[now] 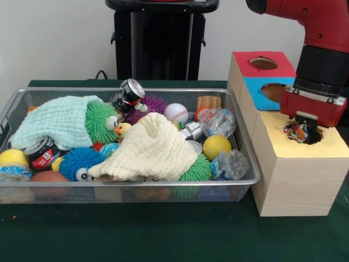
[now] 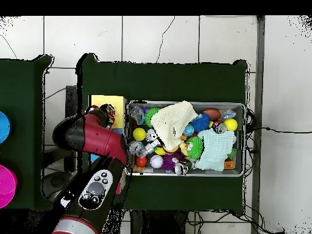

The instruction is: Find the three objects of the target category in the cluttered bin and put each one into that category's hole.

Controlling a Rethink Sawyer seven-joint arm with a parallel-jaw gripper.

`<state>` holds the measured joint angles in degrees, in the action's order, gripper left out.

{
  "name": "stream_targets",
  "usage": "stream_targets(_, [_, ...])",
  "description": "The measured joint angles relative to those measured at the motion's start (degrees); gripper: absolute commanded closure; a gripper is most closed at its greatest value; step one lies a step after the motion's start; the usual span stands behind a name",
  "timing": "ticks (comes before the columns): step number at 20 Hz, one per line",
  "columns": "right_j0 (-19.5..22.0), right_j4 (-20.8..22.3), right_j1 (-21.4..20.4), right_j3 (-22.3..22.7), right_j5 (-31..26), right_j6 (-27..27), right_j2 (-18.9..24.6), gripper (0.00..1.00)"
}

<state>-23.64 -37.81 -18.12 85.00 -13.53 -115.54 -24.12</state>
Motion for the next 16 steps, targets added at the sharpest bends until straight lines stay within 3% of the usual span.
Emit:
stream_targets(8, [0.37,3.17,-6.95,3.06,-2.37,0.00,0.24,1.00])
stream_targets(16, [0.30,6.24,-13.72,2.61,-11.91,0.00,-0.52,1.00])
